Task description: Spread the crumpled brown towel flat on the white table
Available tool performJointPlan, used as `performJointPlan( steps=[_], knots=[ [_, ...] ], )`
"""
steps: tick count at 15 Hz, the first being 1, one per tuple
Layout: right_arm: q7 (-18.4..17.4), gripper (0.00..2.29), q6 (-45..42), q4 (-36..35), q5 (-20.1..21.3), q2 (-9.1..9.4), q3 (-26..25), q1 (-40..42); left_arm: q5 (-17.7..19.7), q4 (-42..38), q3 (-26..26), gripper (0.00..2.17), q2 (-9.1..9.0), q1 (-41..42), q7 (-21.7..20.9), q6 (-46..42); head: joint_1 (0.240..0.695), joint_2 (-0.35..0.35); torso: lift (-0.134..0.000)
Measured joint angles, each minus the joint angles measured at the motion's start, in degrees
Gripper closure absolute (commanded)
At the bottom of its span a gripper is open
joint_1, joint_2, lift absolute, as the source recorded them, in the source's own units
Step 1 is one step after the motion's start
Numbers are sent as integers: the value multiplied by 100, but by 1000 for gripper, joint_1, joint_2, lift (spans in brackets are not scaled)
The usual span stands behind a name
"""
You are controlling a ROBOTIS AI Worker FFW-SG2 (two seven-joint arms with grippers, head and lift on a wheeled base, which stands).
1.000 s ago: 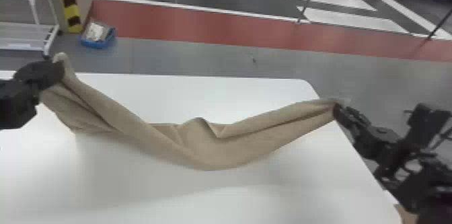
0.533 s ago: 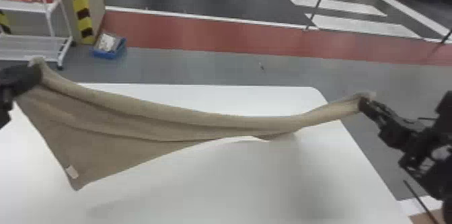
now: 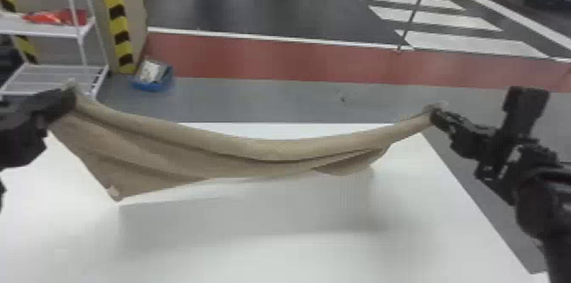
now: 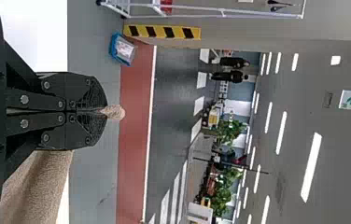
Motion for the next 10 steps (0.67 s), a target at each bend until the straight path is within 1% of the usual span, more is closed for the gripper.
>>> performJointPlan(
  steps=[1,2,4,6,7,8,9,10],
  knots=[
    [68,967,-200,92,-45,-2,51,-66,15,23,-7,1717,14,-24,-7,-10,569,-195,-124],
    [143,967,-472,105,-123,-4,71,-15,31,25,-8,1717,36,-27,-8,-13,564,-190,-124],
    [197,967,-972,-67,-383,-41,-8,344,43,6,-14,1720,84,4,-18,-13,560,-186,-124],
    [257,967,-1031,-475,-625,-61,-381,1014,37,-44,-16,1720,106,60,-25,-13,580,-205,-124],
    [284,967,-978,-734,-691,-40,-621,1481,21,-98,-16,1717,109,108,-25,-13,593,-216,-124],
    [364,950,-938,-971,-694,36,-810,1957,-22,-156,-21,1717,109,159,-31,-14,614,-229,-124],
    [500,913,-915,-1165,-610,170,-936,2391,-78,-202,-46,1720,109,198,-44,-14,633,-237,-124],
    [624,593,-904,-1299,-465,320,-995,2719,-109,-232,-72,1720,102,217,-50,-14,679,-246,-124]
  ],
)
